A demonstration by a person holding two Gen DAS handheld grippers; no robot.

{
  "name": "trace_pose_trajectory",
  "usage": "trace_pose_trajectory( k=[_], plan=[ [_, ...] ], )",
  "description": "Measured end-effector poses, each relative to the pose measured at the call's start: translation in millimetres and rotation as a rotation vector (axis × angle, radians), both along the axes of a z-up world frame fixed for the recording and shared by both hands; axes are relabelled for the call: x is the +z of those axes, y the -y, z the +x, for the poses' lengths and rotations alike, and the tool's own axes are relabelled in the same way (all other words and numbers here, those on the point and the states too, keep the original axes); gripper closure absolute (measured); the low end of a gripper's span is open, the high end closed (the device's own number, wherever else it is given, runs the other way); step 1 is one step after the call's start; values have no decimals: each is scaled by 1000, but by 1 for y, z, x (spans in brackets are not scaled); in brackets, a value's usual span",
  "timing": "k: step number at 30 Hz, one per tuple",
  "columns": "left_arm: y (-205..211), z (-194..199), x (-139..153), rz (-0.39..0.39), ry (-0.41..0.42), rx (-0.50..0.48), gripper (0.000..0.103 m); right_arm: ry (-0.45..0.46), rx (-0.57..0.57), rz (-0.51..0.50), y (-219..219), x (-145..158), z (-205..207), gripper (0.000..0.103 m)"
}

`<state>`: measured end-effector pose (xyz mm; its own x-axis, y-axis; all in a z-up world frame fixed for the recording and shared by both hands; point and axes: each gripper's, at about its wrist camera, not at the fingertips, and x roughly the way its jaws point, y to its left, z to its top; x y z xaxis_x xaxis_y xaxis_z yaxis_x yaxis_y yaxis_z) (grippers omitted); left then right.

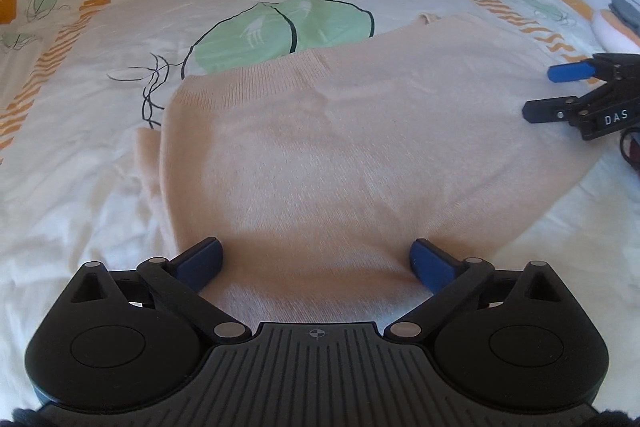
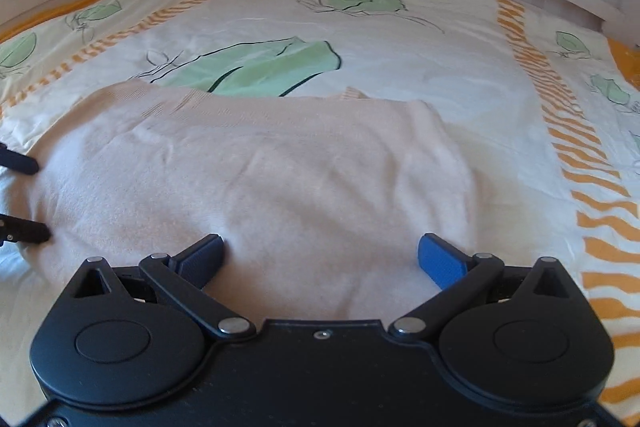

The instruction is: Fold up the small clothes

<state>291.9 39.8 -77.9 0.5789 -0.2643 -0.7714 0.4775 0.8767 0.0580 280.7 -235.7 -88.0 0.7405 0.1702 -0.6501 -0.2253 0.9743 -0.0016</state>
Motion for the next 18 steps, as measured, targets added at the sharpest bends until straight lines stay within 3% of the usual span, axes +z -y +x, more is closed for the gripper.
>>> trace_pose_trajectory(
  k=[8, 18],
  plan=[
    [-6, -38, 9, -63, -38, 75, 1, -30, -26, 99, 21, 23, -44, 0],
    [-3, -60, 16, -172, -103, 238, 1, -140, -71, 204, 34, 23, -92, 0]
  ],
)
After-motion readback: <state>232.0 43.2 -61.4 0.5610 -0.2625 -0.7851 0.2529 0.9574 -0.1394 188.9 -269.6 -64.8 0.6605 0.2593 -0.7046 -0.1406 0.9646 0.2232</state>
